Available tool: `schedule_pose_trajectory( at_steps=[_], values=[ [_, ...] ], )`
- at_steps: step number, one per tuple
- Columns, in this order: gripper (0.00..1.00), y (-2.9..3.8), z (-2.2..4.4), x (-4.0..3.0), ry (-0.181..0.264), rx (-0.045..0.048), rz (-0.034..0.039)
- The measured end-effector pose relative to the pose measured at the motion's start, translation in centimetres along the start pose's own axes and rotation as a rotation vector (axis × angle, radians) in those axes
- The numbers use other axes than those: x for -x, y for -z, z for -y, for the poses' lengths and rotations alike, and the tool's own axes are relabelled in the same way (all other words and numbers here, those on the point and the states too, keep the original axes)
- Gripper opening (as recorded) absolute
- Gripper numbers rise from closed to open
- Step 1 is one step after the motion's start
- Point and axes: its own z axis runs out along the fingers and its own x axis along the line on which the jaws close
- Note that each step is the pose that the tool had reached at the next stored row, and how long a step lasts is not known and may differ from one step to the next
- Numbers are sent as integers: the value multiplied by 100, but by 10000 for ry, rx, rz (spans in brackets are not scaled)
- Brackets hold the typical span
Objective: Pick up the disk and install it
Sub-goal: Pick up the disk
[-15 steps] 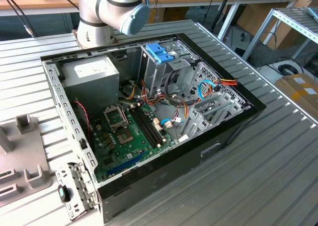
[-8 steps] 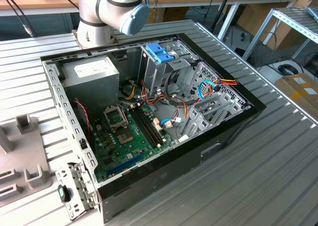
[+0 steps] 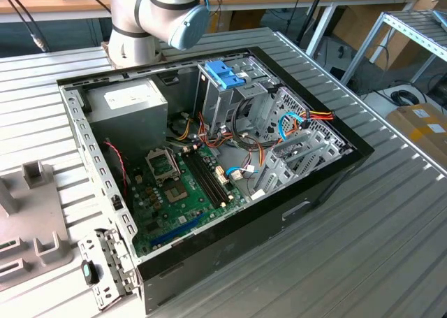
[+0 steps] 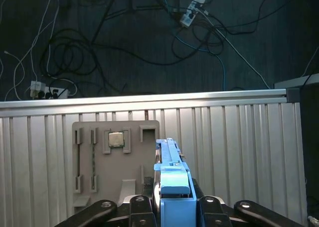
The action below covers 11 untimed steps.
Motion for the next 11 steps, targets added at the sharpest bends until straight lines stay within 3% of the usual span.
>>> schedule_pose_trajectory(
  at_steps=[11],
  values=[
    [37,69,-3,6,1,0,9]
  ],
)
